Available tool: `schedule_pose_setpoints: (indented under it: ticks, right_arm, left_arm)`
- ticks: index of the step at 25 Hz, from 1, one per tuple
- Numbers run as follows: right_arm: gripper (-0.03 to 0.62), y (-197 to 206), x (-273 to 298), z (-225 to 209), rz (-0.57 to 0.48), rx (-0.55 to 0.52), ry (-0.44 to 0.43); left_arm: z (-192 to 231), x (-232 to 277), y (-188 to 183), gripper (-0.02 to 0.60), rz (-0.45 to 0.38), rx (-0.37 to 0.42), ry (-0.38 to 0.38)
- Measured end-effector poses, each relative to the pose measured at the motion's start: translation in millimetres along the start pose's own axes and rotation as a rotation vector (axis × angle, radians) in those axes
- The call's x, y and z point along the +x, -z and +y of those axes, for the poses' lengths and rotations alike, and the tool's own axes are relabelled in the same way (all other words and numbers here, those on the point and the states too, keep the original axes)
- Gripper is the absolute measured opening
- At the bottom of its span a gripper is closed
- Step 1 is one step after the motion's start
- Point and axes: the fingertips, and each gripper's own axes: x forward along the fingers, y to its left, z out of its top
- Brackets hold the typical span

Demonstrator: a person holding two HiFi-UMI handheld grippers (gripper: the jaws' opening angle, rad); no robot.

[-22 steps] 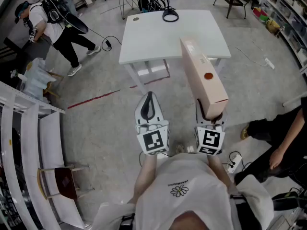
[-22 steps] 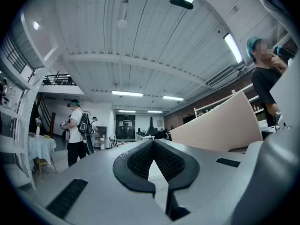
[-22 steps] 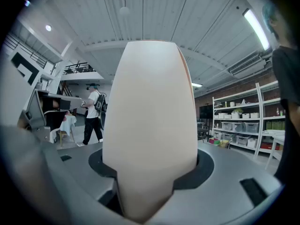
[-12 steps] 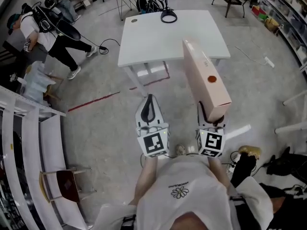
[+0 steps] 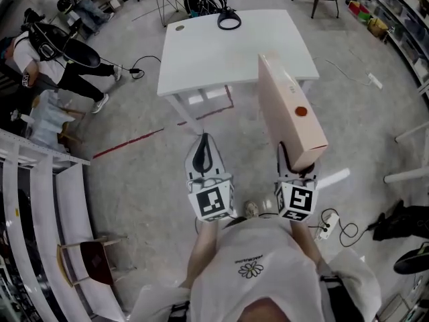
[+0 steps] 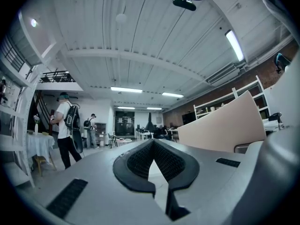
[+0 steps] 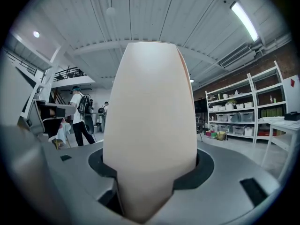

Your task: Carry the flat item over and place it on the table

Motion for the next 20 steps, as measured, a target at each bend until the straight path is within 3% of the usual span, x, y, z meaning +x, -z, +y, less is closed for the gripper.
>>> schedule_pose_setpoints:
  ticks: [10,20]
  right_arm:
    - [0.293,-1.2,4.2,-18.3,-0.026,0.033,0.033]
    - [0.293,-14.9,76.8,-41.2,-0.07,0.027,0.099]
  left_arm:
    - [6.2,22.4,-3.4,0.015,-0.036,-0.026,-0.007]
    - [8.8,125.3,-5.5,0.015,-0.096,-0.078,0.075]
